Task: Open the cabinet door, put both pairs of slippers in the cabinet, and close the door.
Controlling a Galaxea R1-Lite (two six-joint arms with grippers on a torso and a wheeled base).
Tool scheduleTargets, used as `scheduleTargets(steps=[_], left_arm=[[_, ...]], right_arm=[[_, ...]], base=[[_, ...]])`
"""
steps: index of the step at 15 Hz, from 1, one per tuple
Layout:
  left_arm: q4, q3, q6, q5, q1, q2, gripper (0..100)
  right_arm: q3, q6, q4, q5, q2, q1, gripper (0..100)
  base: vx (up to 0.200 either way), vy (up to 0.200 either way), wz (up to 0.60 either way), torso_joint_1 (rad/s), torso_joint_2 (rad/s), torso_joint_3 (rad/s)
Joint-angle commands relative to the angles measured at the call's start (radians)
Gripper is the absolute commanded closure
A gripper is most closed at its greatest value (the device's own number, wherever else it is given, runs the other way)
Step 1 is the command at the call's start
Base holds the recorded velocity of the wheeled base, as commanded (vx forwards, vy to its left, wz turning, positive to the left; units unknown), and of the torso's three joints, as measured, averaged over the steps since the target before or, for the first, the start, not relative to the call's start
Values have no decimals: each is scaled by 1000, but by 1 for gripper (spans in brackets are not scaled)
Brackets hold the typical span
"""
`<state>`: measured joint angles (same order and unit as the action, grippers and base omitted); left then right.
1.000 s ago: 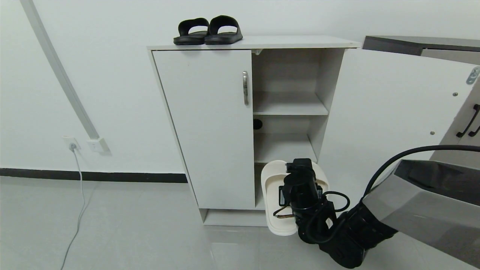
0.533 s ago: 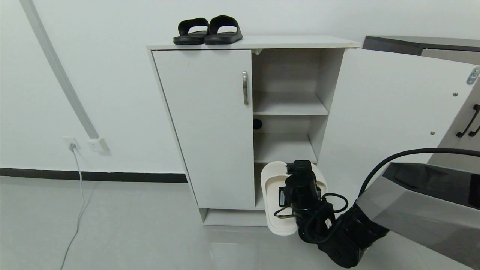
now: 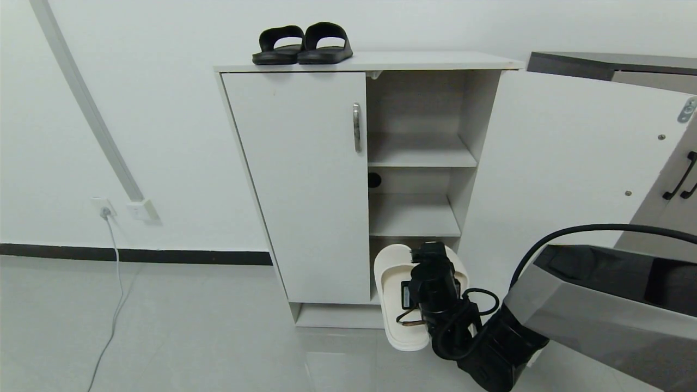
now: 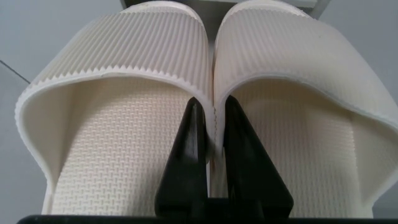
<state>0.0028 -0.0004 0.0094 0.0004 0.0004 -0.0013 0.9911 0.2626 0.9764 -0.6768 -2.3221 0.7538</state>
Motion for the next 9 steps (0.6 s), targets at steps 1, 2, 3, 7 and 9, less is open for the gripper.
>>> scheduleTargets(steps=[1, 2, 3, 7, 9], left_arm=[[0, -1, 0, 1, 1, 1, 100], [0, -1, 0, 1, 1, 1, 100], [0, -1, 0, 0, 0, 1, 100], [0, -1, 0, 0, 1, 1, 100], [0, -1, 0, 0, 1, 1, 100]], right_arm=[[0, 0, 1, 2, -3, -1, 100], [0, 0, 1, 2, -5, -1, 100], [0, 0, 1, 2, -8, -1, 100], [4, 0, -1, 3, -10, -11, 100], [23, -2, -1, 3, -28, -11, 100]], base=[[0, 0, 0, 0, 0, 0], [0, 0, 0, 2, 7, -129], [0, 0, 0, 2, 2, -159], [0, 0, 0, 2, 6, -189], [0, 0, 0, 5, 2, -193]])
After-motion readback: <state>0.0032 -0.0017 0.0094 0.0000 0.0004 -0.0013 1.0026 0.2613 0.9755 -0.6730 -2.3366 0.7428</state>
